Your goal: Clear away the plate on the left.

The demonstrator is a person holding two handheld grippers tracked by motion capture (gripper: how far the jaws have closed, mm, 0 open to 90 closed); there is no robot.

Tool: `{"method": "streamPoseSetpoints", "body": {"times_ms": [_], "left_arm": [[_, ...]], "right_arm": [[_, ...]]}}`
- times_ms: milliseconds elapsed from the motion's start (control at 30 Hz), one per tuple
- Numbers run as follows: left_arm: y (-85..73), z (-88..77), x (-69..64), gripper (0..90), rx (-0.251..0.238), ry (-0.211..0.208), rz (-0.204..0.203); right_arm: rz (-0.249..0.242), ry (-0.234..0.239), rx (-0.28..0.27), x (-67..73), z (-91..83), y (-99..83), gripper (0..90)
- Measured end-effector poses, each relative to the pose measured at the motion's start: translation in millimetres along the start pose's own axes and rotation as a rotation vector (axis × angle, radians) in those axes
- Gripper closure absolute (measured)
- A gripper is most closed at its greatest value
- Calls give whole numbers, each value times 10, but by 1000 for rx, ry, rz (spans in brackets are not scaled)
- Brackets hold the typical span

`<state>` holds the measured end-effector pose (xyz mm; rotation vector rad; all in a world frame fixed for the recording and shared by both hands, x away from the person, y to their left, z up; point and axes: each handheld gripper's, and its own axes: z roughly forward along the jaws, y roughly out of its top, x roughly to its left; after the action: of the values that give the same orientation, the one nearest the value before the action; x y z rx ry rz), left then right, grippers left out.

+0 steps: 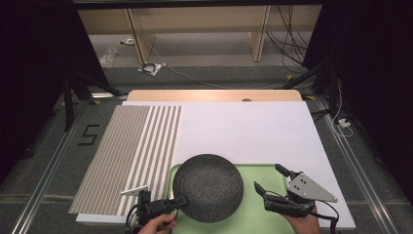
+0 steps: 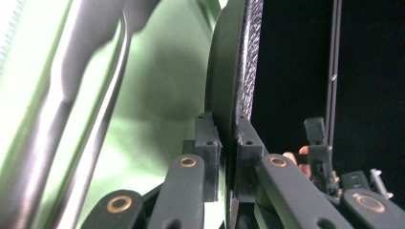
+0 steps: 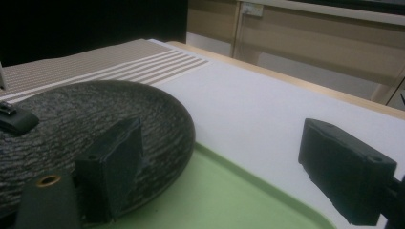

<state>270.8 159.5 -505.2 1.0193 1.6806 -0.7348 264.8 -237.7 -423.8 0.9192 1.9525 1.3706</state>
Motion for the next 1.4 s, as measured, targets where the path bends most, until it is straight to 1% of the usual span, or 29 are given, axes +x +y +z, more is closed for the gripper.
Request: {"method": "streamPoseSetpoints", "body": {"times_ms": [133,200,367,433,500,533,633,800,833,967,1033,1400], "left_arm": [[-25,52,-8,838,27,13,18],[-33,73,-13,838,29,11,13],[-39,111,-24,838,44,14,24],[-41,125,-25,838,48,15,21],[-43,140,-26,838,53,21,31],[-47,151,-33,838,53,23,25],[-52,178,-28,837,69,27,36],[-71,227,-37,837,89,29,37],[-73,233,-35,837,96,31,43],[-82,266,-41,836,104,30,43],[-83,278,-41,837,115,31,54],[-109,339,-45,837,149,37,55]], "right_arm": [[0,0,1,-2,-5,2,163],[4,0,-3,0,-6,2,163],[2,-1,-5,-2,-4,1,163],[6,-1,-6,-1,-3,1,163],[2,-1,-4,-4,-3,0,163],[3,-1,-4,-2,-3,1,163],[1,-1,2,-3,-5,1,163],[1,-1,2,-4,-5,1,163],[1,-1,1,-5,-6,1,163],[1,-1,1,-5,-5,0,163],[2,-1,1,-5,-5,0,163],[4,-2,-4,-4,-4,-1,163]]}}
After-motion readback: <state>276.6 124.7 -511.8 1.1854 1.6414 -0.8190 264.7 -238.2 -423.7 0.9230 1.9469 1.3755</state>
